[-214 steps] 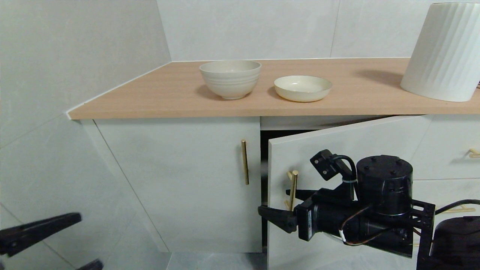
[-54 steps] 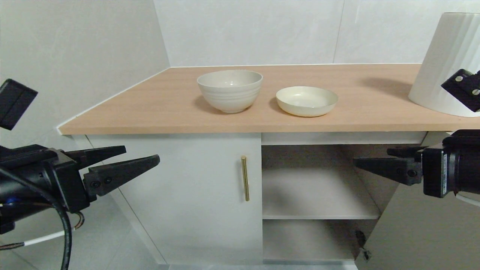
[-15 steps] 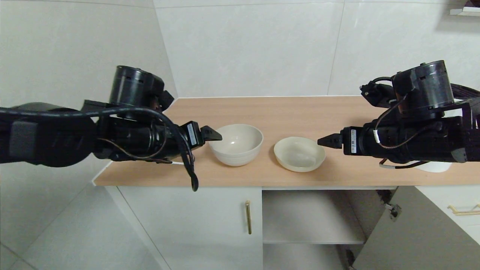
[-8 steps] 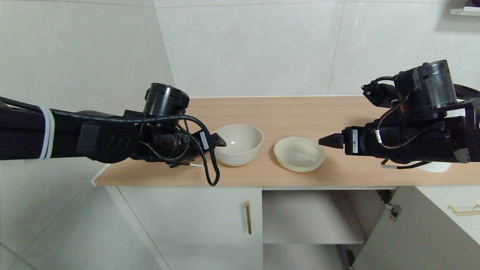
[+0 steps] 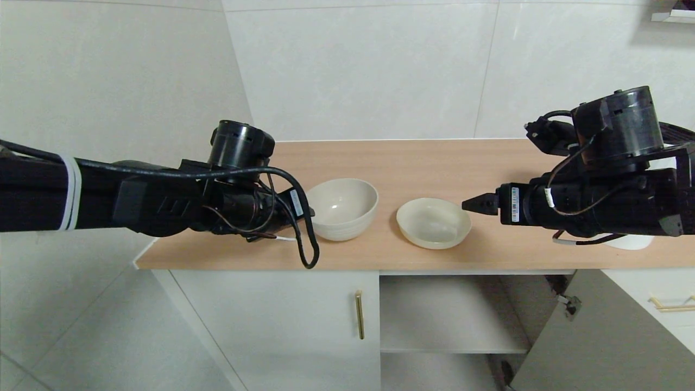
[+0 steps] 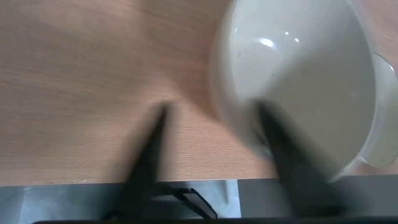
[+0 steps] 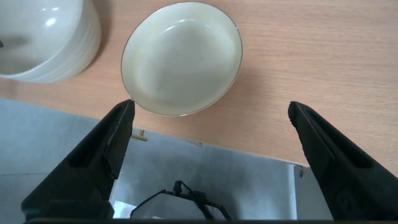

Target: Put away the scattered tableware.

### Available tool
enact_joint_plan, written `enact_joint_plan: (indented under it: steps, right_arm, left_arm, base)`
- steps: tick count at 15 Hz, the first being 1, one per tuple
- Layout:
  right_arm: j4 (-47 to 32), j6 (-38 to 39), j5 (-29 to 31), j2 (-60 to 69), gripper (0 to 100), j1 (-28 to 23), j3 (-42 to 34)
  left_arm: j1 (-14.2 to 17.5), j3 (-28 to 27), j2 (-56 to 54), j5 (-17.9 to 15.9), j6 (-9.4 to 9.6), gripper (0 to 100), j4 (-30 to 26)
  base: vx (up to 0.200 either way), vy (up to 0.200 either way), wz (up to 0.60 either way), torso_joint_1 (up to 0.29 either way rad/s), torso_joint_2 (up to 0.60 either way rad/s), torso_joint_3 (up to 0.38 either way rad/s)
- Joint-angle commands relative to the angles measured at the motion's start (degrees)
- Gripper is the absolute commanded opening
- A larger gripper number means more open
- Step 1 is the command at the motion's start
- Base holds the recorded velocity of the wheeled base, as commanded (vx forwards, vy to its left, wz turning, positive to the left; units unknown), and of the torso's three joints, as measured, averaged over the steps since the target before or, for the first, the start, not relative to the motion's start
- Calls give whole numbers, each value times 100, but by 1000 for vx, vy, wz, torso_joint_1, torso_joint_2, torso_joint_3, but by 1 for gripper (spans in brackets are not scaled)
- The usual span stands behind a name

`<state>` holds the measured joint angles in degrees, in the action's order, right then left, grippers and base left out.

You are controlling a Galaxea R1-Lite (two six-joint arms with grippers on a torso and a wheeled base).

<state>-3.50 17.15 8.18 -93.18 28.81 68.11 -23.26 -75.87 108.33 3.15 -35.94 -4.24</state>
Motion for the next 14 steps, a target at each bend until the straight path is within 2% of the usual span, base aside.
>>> enact_joint_plan:
  steps: [1, 9, 11, 14]
  right_arm:
    - [-2, -1, -1, 20, 100, 2, 9]
    - [-2, -1, 254, -332, 100, 2, 80]
    - [25, -1, 615, -666, 100, 29, 150]
    - [51, 130, 852, -991, 100, 187, 247]
  left_arm:
    - [-3, 2, -22, 2, -1, 0, -6]
    - [-3, 117, -356, -51, 8, 0, -24]
    - [-21, 178, -453, -60, 25, 0, -24]
    - [-56, 222, -453, -60, 34, 0, -24]
  base:
    - [0, 0, 0, 0, 0, 0]
    - [0, 0, 0, 0, 0, 0]
    - [0, 0, 0, 0, 0, 0]
    - [0, 0, 0, 0, 0, 0]
